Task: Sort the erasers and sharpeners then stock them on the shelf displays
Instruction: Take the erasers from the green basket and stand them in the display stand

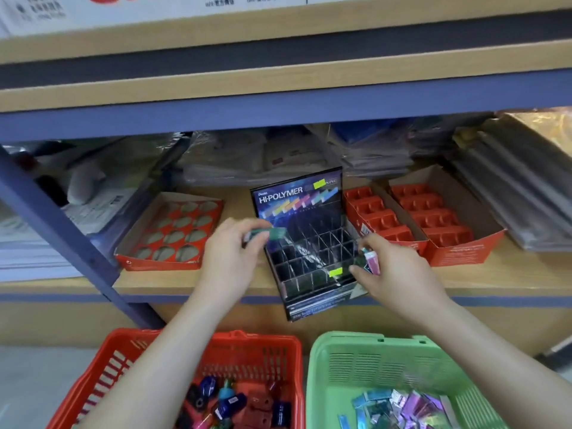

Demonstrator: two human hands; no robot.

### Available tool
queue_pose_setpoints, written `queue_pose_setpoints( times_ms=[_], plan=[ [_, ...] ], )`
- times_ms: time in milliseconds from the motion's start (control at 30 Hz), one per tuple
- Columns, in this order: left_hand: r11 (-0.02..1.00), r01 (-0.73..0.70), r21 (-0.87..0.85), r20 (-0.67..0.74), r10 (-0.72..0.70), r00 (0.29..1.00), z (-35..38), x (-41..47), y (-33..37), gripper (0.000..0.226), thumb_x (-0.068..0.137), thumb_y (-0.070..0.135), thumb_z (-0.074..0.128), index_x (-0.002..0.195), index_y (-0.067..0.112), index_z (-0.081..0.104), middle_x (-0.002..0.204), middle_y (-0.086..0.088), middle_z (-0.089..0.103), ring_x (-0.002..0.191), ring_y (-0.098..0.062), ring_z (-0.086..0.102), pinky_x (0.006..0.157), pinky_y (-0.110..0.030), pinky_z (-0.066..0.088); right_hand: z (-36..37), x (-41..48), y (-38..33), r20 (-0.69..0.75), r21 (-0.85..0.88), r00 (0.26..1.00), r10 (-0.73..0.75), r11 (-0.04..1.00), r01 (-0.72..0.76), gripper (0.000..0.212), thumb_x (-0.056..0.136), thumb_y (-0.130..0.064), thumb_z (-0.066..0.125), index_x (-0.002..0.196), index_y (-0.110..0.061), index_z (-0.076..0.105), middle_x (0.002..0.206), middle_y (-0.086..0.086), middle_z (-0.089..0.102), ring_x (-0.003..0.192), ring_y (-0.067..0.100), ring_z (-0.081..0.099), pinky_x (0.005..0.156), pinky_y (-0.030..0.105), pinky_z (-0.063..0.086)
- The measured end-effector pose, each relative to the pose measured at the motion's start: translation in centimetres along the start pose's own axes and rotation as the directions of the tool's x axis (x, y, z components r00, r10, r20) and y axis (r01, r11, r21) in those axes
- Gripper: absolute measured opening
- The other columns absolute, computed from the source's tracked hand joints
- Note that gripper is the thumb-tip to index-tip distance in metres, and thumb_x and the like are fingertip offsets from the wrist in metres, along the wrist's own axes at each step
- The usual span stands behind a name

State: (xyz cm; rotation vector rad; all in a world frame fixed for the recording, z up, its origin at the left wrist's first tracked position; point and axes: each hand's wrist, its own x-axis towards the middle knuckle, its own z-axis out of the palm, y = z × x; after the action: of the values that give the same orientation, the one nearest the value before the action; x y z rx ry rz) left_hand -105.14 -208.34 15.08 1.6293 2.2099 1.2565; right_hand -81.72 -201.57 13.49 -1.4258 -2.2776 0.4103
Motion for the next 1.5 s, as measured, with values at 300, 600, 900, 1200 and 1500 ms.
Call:
queue_pose_setpoints(
  times_ms=[300,600,900,1200,1500],
  plan=[
    [0.893,-0.136,0.428,0.120,0.093,0.988,0.0,2.6,-0.4,0.013,0.087,0.022,0.068,0.095,0.013,0.072,0.080,-0.002,0.061,0.075,-0.022,0.055,0.062,-0.027,0.030,-2.0,-2.4,-0.4,0.460,0.730,0.872,0.164,0.490,-0.477,0.014,0.089,-0.013,0.065,0.102,-0.014,0.062,0.064,0.005,0.055,0.048,0.014,0.047,0.038,0.019,0.031],
    [0.905,-0.138,0.402,0.098,0.107,0.989,0.5,4.6,0.8,0.018,0.090,0.013,0.063,0.108,0.014,0.064,0.099,-0.007,0.069,0.091,-0.026,0.063,0.073,-0.028,0.046,-3.2,-4.4,0.2,0.663,0.720,0.727,0.178,0.113,-0.684,0.017,0.093,-0.010,0.057,0.105,-0.010,0.068,0.074,0.012,0.061,0.065,0.026,0.068,0.033,0.016,0.032],
    [0.914,-0.104,0.391,0.069,0.083,0.994,-0.2,4.6,-0.1,0.016,0.087,0.018,0.068,0.102,0.016,0.073,0.094,-0.001,0.073,0.087,-0.015,0.065,0.072,-0.021,0.041,-3.8,-5.0,0.4,0.647,0.753,0.736,0.199,-0.013,-0.658,0.010,0.091,-0.004,0.059,0.097,-0.003,0.067,0.075,0.016,0.066,0.056,0.018,0.066,0.031,0.015,0.036],
    [0.865,-0.140,0.481,0.041,0.138,0.990,2.6,3.9,-0.3,0.015,0.083,0.015,0.070,0.098,0.017,0.066,0.093,-0.006,0.067,0.085,-0.025,0.062,0.067,-0.026,0.040,-4.4,-4.5,0.5,0.552,0.826,0.821,0.144,0.042,-0.562,0.027,0.064,-0.012,0.076,0.091,-0.009,0.070,0.063,0.013,0.062,0.039,0.014,0.043,0.031,0.017,0.032],
    [0.958,0.186,-0.220,0.367,-0.096,0.925,2.5,-2.6,9.3,0.017,0.093,0.022,0.059,0.092,0.013,0.073,0.075,-0.002,0.068,0.059,-0.012,0.059,0.059,-0.029,0.055,-5.0,-4.9,-0.1,0.513,0.845,0.853,0.092,0.119,-0.521,0.015,0.068,-0.012,0.078,0.081,-0.017,0.073,0.065,0.012,0.062,0.042,0.016,0.047,0.037,0.019,0.035]
  ],
)
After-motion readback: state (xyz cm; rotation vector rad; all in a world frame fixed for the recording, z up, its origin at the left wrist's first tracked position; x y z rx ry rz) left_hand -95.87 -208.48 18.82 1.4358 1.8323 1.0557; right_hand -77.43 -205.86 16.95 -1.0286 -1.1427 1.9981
